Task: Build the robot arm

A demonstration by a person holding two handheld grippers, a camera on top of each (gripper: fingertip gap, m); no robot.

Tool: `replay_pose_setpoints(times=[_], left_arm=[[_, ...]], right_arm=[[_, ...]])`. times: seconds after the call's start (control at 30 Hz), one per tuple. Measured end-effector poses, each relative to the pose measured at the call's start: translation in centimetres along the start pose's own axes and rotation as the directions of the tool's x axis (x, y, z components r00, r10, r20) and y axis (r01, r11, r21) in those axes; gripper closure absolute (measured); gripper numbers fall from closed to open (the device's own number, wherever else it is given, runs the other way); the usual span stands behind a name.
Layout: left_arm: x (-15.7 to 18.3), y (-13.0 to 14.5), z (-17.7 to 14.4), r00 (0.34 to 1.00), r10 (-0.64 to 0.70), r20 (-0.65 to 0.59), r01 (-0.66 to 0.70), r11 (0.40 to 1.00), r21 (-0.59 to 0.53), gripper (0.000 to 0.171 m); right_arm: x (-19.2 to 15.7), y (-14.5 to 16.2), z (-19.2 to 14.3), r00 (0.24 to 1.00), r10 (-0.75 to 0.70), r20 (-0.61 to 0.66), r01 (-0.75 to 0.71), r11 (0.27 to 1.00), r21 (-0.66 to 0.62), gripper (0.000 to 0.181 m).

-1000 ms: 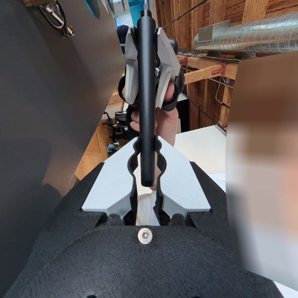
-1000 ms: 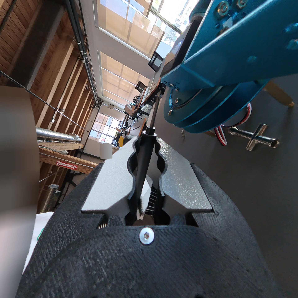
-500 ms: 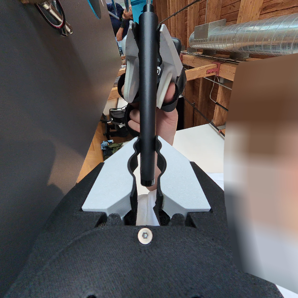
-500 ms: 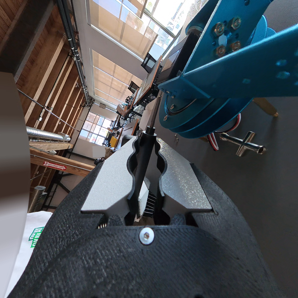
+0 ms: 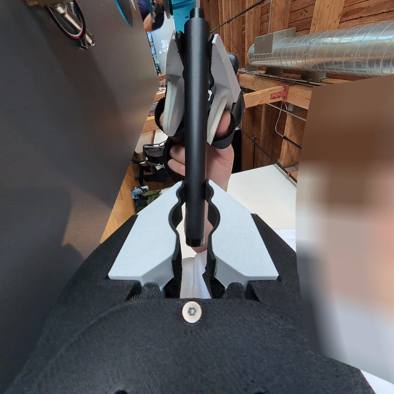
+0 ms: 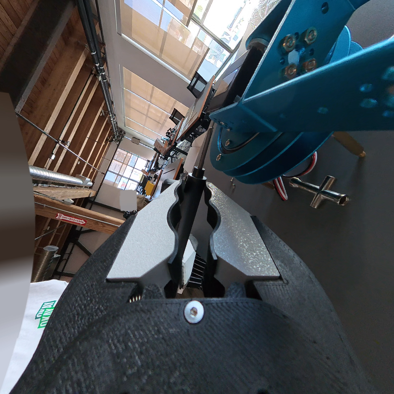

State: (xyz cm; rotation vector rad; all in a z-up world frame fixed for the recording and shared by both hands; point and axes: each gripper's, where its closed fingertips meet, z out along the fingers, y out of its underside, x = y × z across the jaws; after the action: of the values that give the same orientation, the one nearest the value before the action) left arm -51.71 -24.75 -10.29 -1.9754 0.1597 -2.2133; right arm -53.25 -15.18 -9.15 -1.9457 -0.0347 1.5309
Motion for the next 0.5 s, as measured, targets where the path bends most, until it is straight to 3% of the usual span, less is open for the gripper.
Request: replay_pose_setpoints(times=[0.5], left_arm=[[0.05,-0.27,0.12,1.0,-0.008,-0.009,0.008,1.0,0.006,0.155]], right_arm=[[0.15,-0.23,-0.02,1.0,-0.011,-0.001,0.011,1.0,-0.001,0.164]])
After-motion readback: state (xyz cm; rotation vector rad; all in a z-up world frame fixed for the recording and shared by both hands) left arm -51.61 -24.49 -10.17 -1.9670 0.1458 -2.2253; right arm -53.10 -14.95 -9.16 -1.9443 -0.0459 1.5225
